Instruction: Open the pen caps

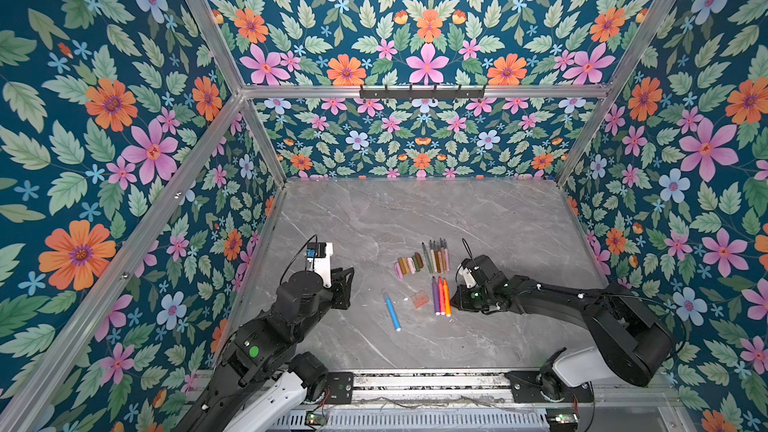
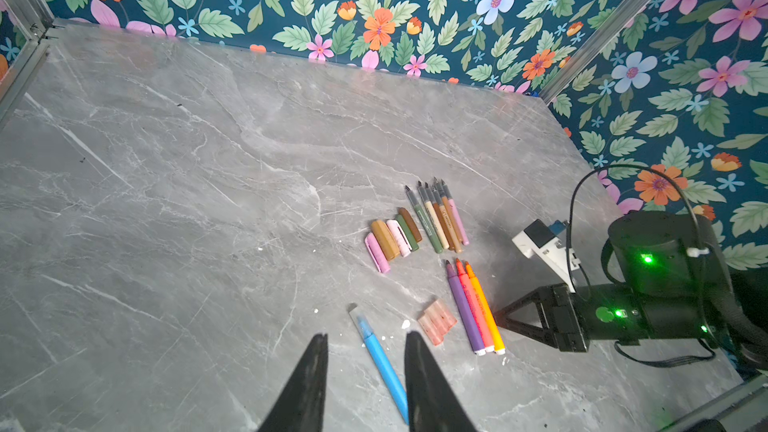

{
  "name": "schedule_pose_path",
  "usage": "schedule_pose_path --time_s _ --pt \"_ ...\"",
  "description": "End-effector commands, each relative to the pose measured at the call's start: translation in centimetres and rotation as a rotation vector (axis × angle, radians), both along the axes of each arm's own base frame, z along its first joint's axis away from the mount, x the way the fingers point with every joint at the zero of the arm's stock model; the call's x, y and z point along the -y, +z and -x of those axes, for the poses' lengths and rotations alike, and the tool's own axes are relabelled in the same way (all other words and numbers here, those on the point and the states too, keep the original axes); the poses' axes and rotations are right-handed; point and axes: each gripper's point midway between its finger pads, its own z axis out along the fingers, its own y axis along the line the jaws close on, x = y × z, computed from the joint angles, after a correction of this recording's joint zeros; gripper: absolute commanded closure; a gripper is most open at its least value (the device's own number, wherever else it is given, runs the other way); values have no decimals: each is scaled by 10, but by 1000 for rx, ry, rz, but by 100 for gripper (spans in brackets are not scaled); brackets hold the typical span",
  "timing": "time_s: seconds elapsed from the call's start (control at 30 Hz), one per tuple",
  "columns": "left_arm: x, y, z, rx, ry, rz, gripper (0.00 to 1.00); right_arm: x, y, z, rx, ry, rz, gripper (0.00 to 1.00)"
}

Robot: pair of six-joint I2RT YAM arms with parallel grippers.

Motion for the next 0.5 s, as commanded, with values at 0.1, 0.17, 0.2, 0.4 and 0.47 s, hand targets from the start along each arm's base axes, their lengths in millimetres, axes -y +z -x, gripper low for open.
schedule_pose_path --time_s 0.1,0.17,0.2,0.4,0.47 --pt "1 5 -1 21 -4 6 66 10 -6 2 -22 -25 60 82" --pt "1 4 -2 20 -3 5 66 12 -7 -1 -22 -37 77 82" --pt "1 4 -1 19 -5 5 66 13 -8 -1 -26 -42 87 82" --pt "1 5 -1 21 -4 7 66 15 -10 -11 -31 -74 131 85" --pt "1 5 -1 22 -3 6 66 13 -9 -14 -29 -74 132 86"
